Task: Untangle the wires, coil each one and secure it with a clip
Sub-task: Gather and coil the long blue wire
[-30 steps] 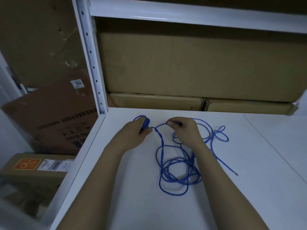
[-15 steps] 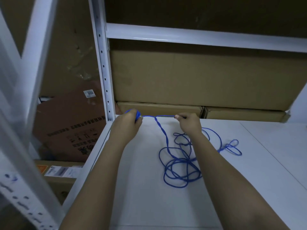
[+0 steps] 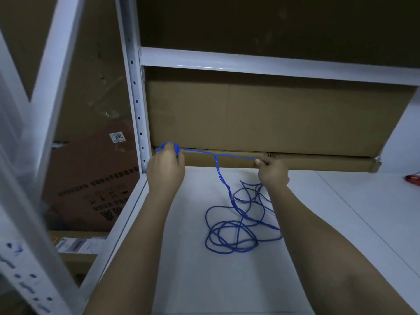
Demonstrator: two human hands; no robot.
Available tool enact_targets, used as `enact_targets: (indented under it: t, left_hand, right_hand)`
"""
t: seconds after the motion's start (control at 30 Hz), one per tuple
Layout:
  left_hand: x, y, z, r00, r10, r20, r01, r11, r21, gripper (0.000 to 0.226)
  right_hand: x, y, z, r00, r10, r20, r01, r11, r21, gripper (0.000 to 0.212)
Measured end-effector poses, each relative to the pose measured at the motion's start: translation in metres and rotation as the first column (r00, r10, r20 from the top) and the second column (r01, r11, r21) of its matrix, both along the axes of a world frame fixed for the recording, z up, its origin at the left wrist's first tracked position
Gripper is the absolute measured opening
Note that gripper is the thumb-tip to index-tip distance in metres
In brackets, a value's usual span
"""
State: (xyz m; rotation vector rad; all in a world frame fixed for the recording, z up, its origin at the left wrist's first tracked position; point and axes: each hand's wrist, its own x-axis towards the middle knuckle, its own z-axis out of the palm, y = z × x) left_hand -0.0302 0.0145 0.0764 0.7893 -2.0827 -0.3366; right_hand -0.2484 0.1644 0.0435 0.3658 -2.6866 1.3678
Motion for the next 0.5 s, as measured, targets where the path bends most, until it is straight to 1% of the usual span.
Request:
enact_targets:
  t: [0.03,0.07,0.13,0.17,0.2,0.27,0.3,0.37,0.4,0.43,0.5]
  left_hand:
    - [-0.001,0.0,-0.001,1.0,0.012,-0.004,-0.012,1.0,-0.004,0.022]
    - [-0.001,-0.002,-0.003,1.0,0.024,-0.001,-0.024,1.0,-0.006,0.023]
    - [0.0,-0.005,-0.008,0.999,0.037,0.011,-0.037,0.999,-0.003,0.026]
    - [0.0,-0.006,-0.009,0.999,0.039,0.015,-0.039,0.999,-0.001,0.027]
    - [0.0,-0.007,-0.011,0.999,0.036,0.011,-0.036,0.999,0.0,0.027]
    - [-0.001,-0.005,-0.011,1.0,0.007,-0.001,-0.007,1.0,-0.009,0.026]
    - [-0.003,-0.001,-0.01,1.0,-0.014,-0.003,0.014,1.0,-0.02,0.025]
    - [-0.008,0.005,-0.009,0.998,-0.055,0.014,0.056,0.997,-0.051,0.022]
    - [-0.011,0.008,-0.009,0.997,-0.074,0.031,0.076,0.995,-0.062,0.022]
    - [-0.014,0.009,-0.009,0.995,-0.093,0.045,0.096,0.993,-0.065,0.022]
    - [-0.019,0.01,-0.009,0.991,-0.12,0.057,0.123,0.991,-0.056,0.023]
  right_hand:
    - [0.0,0.001,0.002,0.998,-0.058,0.003,0.058,0.998,0.033,0.027]
    - [-0.001,0.0,0.004,0.997,-0.081,0.001,0.081,0.997,0.018,0.027]
    - [0.0,-0.001,0.007,0.999,-0.027,-0.027,0.022,0.989,-0.148,0.025]
    - [0.001,-0.002,0.008,0.997,0.016,-0.075,-0.031,0.98,-0.197,0.023]
    - [0.002,-0.002,0.007,0.989,0.06,-0.138,-0.085,0.979,-0.185,0.022]
    - [0.006,0.0,0.002,0.96,0.161,-0.231,-0.179,0.982,-0.058,0.021]
    - [0.011,0.001,0.002,0.946,0.217,-0.241,-0.226,0.974,-0.01,0.021]
    - [0.032,0.004,0.0,0.923,0.335,-0.189,-0.339,0.941,0.014,0.03]
    - [0.046,0.006,-0.004,0.905,0.405,-0.126,-0.409,0.913,0.001,0.035]
    - [0.064,0.009,-0.009,0.863,0.502,-0.06,-0.503,0.864,-0.015,0.036]
    - [0.092,0.015,-0.024,0.727,0.677,0.114,-0.684,0.728,0.034,0.038]
